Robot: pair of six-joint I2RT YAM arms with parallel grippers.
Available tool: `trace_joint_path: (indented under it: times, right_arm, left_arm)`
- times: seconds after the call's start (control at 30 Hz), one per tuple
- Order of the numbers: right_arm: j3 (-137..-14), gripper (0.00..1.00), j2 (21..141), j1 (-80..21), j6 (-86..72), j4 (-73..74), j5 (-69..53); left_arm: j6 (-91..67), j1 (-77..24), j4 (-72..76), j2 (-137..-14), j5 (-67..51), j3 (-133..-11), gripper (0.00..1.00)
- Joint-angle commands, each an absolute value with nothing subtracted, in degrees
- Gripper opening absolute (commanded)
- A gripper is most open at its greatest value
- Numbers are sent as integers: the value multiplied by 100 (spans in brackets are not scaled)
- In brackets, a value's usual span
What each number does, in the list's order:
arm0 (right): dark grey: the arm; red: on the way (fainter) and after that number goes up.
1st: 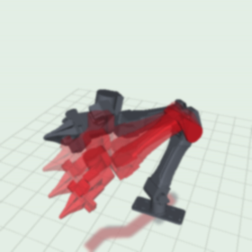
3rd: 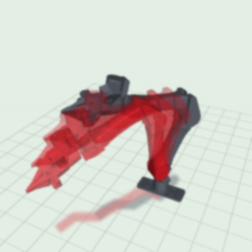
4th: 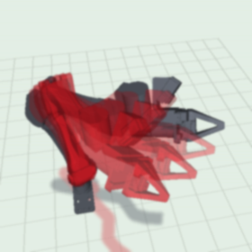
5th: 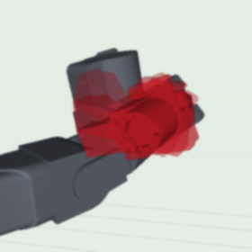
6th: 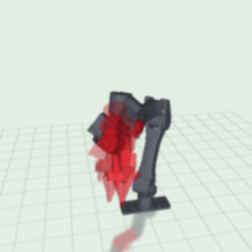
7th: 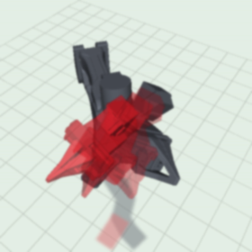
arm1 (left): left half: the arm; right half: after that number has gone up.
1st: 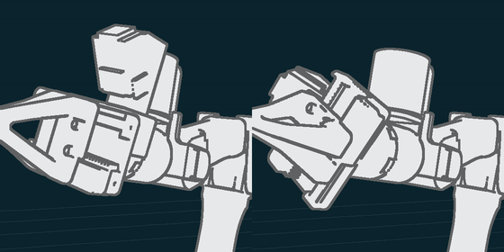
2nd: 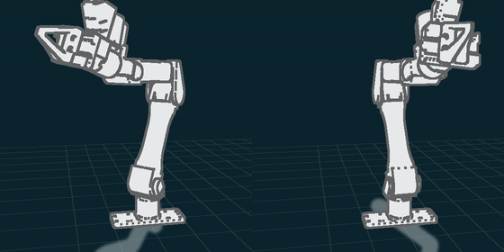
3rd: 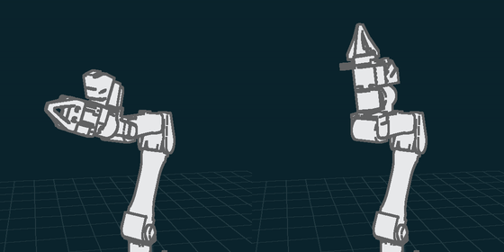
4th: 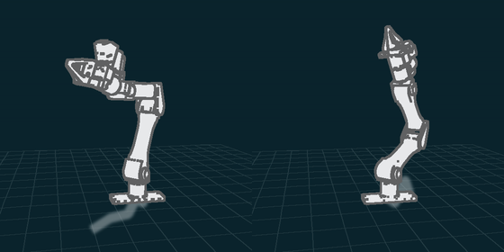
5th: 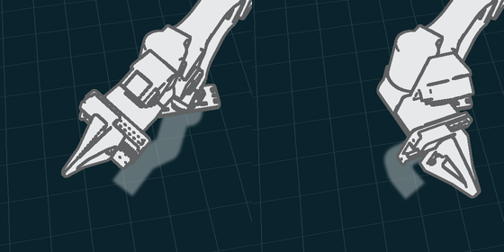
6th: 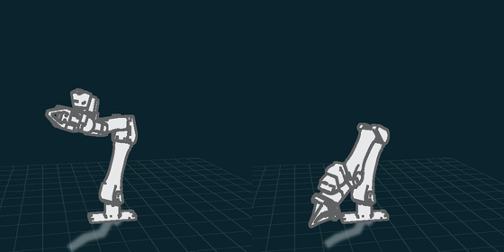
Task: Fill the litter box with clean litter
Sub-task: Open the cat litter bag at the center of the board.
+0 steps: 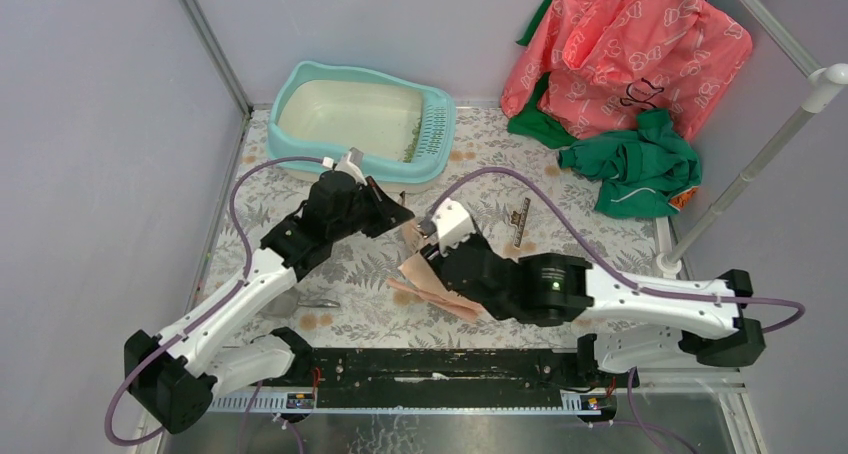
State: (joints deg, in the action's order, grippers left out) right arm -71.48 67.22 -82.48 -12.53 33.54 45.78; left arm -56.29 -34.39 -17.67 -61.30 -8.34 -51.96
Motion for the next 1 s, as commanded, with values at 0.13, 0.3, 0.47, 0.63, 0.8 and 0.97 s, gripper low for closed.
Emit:
trace_joint_path:
  times: [0.13, 0.3, 0.47, 0.63, 0.8, 0.97]
  right_arm:
    - [-8260, 57, 7801, -7925, -1258, 3707, 3333]
    - [-8535, 59, 8321, -7796, -1243, 3647, 3027]
    - [-8743, 60, 8700, -7680, -1343, 3832, 2949]
    - [-8694, 59, 8933, -7471, -1413, 3871, 2937]
    - [-8550, 59, 8979, -7245, -1376, 3785, 3123]
    - [-8462, 60, 9005, -7071, -1132, 3578, 2870]
  left_arm:
    - [-5693, -3417, -1591, -5419, -792, -5046, 0]
    - [-5714, -3419, -1723, -5171, -779, -4990, 0]
    - [-5714, -3415, -1812, -5014, -752, -5022, 0]
    - [-5727, -3419, -1828, -4960, -765, -5019, 0]
    - [-5715, -3419, -1834, -4913, -756, -5010, 0]
    - [-5714, -3419, -1826, -4928, -743, -5001, 0]
